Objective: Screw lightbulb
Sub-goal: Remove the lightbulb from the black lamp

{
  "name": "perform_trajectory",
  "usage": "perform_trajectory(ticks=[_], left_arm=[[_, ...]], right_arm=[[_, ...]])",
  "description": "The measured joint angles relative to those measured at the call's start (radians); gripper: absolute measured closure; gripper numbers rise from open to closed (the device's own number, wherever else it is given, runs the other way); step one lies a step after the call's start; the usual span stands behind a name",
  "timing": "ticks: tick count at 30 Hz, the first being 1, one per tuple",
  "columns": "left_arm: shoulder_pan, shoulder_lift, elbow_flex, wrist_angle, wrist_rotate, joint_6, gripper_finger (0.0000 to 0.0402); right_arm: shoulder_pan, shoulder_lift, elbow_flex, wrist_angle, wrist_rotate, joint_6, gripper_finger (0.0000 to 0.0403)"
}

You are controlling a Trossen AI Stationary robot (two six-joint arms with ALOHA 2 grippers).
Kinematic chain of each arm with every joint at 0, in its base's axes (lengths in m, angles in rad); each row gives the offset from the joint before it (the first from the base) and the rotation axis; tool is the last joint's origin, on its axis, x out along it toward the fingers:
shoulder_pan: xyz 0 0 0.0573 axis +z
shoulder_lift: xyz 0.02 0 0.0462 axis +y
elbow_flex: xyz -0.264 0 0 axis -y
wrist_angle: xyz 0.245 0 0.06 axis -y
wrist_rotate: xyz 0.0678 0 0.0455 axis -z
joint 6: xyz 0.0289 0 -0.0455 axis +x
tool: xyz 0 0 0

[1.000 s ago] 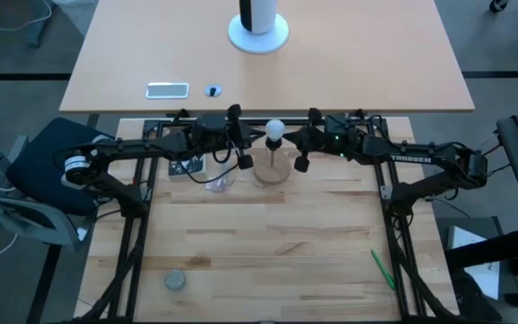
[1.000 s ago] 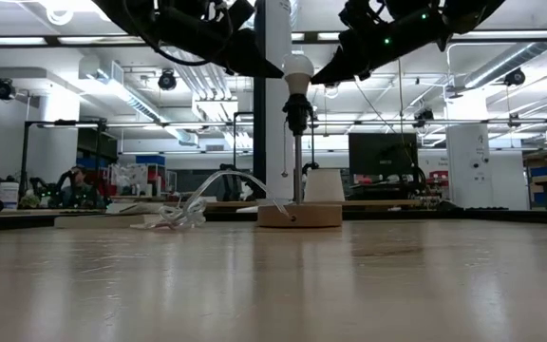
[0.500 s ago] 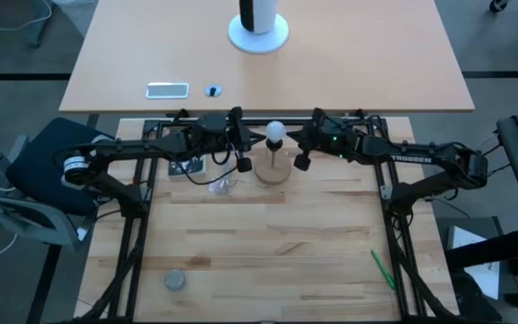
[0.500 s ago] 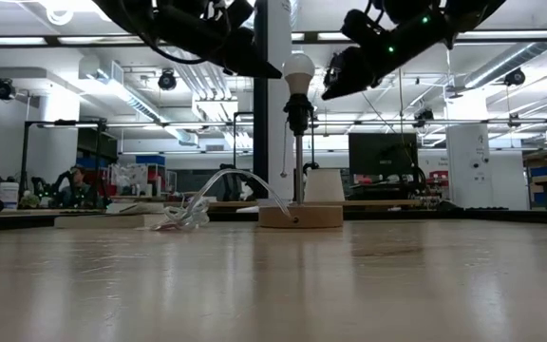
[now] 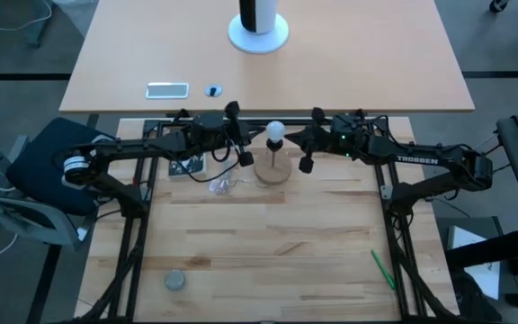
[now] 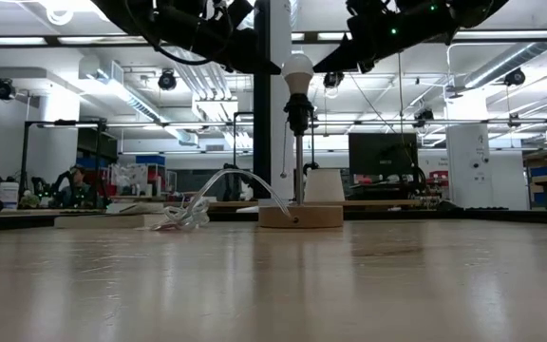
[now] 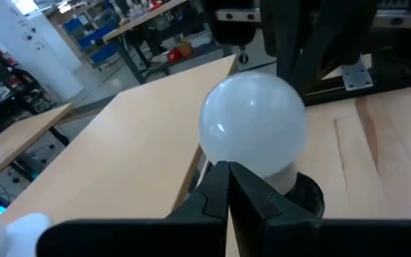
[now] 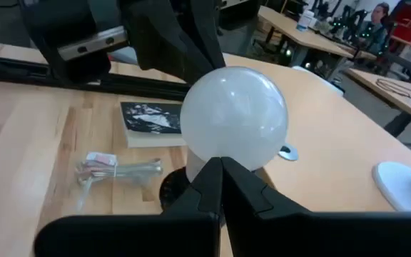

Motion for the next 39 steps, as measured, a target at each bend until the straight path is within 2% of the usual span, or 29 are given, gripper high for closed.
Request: perform_trajectory(ticks=[14,20,23,28,34,39], left_arm=[[-0.007,0.001,0.000,-0.014,0.087,0.007,0.0401],[-0.007,-0.011,0.000,-0.057,-0.008,-0.038,0.0401],[-0.006,-0.011,0.000,-0.038,-0.023,-0.040,0.0401],[-0.006,0.005,0.000,0.037,-0.022,-0.026,0.0401],[-0.005,0.008,0.000,0.030,0.036,-0.015,0.0401],[-0.007,0.005,0.000,0.022,0.110,-0.015,0.0401]], right_arm=[[-0.018,0.034,-0.003,0.006,0.081,0.023,0.0403],[-0.018,-0.017,-0.005,-0.107,0.106,0.023,0.0403],[-0.015,-0.050,-0.005,-0.139,0.073,0.019,0.0403],[-0.013,-0.052,-0.005,-0.050,-0.023,0.009,0.0403],[-0.015,-0.003,-0.006,0.013,-0.021,0.015,0.0403],[-0.021,0.019,-0.006,0.034,0.065,0.031,0.0403]])
